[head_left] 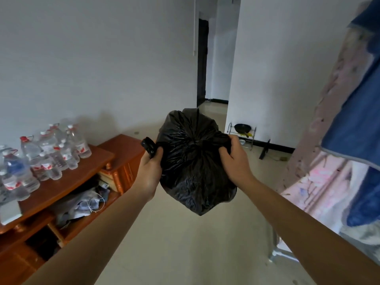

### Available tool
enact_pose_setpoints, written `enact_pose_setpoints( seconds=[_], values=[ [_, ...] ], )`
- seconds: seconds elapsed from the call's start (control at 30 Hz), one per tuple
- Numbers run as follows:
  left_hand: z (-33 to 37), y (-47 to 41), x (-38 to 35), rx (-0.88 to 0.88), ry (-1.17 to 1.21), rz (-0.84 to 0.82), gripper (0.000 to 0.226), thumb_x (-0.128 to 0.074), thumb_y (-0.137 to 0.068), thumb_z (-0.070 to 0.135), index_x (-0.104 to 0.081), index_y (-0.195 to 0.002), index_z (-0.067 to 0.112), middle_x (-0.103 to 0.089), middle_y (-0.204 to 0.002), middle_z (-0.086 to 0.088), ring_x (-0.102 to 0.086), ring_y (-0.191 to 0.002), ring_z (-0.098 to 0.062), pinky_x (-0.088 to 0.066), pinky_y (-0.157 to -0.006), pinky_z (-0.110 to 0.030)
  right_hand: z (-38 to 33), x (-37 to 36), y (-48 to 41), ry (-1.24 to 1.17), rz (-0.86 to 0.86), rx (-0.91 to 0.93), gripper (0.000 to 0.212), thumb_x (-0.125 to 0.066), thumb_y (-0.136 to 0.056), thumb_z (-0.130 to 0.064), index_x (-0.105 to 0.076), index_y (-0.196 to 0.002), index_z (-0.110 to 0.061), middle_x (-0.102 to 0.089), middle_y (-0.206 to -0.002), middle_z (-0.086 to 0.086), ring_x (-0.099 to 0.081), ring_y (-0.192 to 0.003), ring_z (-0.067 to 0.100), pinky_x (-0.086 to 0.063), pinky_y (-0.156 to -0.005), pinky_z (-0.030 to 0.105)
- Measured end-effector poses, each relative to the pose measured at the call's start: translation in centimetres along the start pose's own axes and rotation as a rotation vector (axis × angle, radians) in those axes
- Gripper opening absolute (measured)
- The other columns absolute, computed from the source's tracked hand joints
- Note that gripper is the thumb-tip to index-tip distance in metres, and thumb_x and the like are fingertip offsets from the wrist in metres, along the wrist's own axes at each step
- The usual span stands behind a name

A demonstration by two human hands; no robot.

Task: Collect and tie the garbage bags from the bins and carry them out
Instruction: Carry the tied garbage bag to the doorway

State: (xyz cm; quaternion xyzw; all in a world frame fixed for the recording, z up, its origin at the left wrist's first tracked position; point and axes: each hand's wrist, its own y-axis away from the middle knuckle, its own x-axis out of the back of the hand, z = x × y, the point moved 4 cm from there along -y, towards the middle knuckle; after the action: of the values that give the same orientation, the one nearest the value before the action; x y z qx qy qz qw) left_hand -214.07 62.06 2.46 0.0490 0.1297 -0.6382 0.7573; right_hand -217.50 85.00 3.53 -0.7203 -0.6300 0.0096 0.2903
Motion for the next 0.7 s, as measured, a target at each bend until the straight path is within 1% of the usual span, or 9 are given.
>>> enact_pose_setpoints(
  seconds=[0.07,0.13,0.2,0.27,0.37,0.47,0.57,0.63,0.7],
  values=[
    [-0.6,-5.8,-0.6,0.011,-0.002,-0.017,0.031,-0.046,-0.105,0.030,-0.061,-0.131,0.022,-0.071,-0.122,0.003,-0.064,-0.118,-0.020,-0.043,-0.110,-0.047,1.8,-1.3,-4.6,0.012,0.017,-0.011,0.021,-0.045,-0.094,-0.024,-0.046,-0.114,-0.024,-0.059,-0.111,0.003,-0.057,-0.100,0.017,-0.041,-0.077,0.029],
    [-2.3,-11.3,-1.4,0.048,-0.004,-0.021,0.032,-0.047,-0.105,0.030,-0.059,-0.133,0.022,-0.069,-0.125,0.001,-0.063,-0.119,-0.021,-0.043,-0.110,-0.047,4.3,-2.4,-8.8,0.022,0.038,-0.030,0.022,-0.044,-0.091,-0.028,-0.045,-0.112,-0.024,-0.058,-0.110,0.004,-0.057,-0.098,0.018,-0.041,-0.076,0.030],
    [-4.5,-16.9,-2.4,0.112,-0.009,-0.013,0.029,-0.049,-0.104,0.032,-0.062,-0.129,0.023,-0.069,-0.124,0.001,-0.063,-0.118,-0.022,-0.043,-0.110,-0.048,7.5,-3.5,-13.3,0.027,0.060,-0.055,0.022,-0.044,-0.088,-0.030,-0.045,-0.110,-0.024,-0.058,-0.108,0.004,-0.056,-0.097,0.018,-0.040,-0.076,0.030],
    [-6.7,-22.8,-3.7,0.145,-0.008,-0.038,0.024,-0.049,-0.104,0.032,-0.064,-0.122,0.027,-0.069,-0.123,0.001,-0.064,-0.117,-0.022,-0.044,-0.109,-0.048,10.9,-4.5,-18.2,0.039,0.082,-0.062,0.018,-0.045,-0.091,-0.026,-0.045,-0.109,-0.023,-0.058,-0.108,0.005,-0.056,-0.096,0.019,-0.038,-0.075,0.029],
    [-9.1,-32.2,-6.2,0.136,-0.018,-0.072,0.027,-0.047,-0.105,0.031,-0.062,-0.126,0.025,-0.068,-0.124,0.001,-0.062,-0.118,-0.021,-0.045,-0.108,-0.046,16.0,-5.9,-26.4,0.053,0.105,-0.062,0.016,-0.047,-0.095,-0.019,-0.046,-0.111,-0.021,-0.059,-0.106,0.006,-0.057,-0.094,0.020,-0.039,-0.072,0.029],
    [-10.2,-41.9,-8.9,0.115,-0.007,-0.087,0.025,-0.044,-0.106,0.027,-0.062,-0.124,0.029,-0.066,-0.125,0.002,-0.061,-0.119,-0.020,-0.045,-0.105,-0.042,20.0,-7.3,-35.5,0.046,0.111,-0.041,0.021,-0.045,-0.091,-0.026,-0.045,-0.112,-0.026,-0.059,-0.109,0.004,-0.057,-0.098,0.018,-0.041,-0.077,0.031],
    [-10.2,-51.6,-10.5,0.117,-0.027,-0.072,0.032,-0.046,-0.105,0.029,-0.059,-0.134,0.025,-0.065,-0.130,-0.001,-0.060,-0.122,-0.023,-0.044,-0.108,-0.046,22.3,-8.5,-44.9,0.036,0.109,-0.040,0.020,-0.045,-0.090,-0.028,-0.045,-0.110,-0.026,-0.057,-0.107,0.001,-0.056,-0.098,0.017,-0.043,-0.080,0.034],
    [-9.7,-57.7,-11.0,0.090,-0.013,-0.065,0.034,-0.046,-0.105,0.028,-0.057,-0.138,0.027,-0.064,-0.133,0.001,-0.060,-0.122,-0.020,-0.044,-0.108,-0.043,23.2,-9.9,-51.1,0.035,0.106,-0.041,0.018,-0.046,-0.092,-0.026,-0.044,-0.110,-0.027,-0.057,-0.110,0.002,-0.056,-0.100,0.018,-0.044,-0.082,0.035],
    [-9.2,-62.9,-10.9,0.064,0.003,-0.049,0.034,-0.045,-0.105,0.026,-0.057,-0.138,0.028,-0.065,-0.131,0.003,-0.061,-0.120,-0.017,-0.045,-0.105,-0.039,24.2,-12.1,-56.5,0.023,0.088,-0.042,0.015,-0.047,-0.095,-0.021,-0.044,-0.109,-0.025,-0.056,-0.110,0.004,-0.055,-0.100,0.019,-0.041,-0.080,0.032]
  ],
)
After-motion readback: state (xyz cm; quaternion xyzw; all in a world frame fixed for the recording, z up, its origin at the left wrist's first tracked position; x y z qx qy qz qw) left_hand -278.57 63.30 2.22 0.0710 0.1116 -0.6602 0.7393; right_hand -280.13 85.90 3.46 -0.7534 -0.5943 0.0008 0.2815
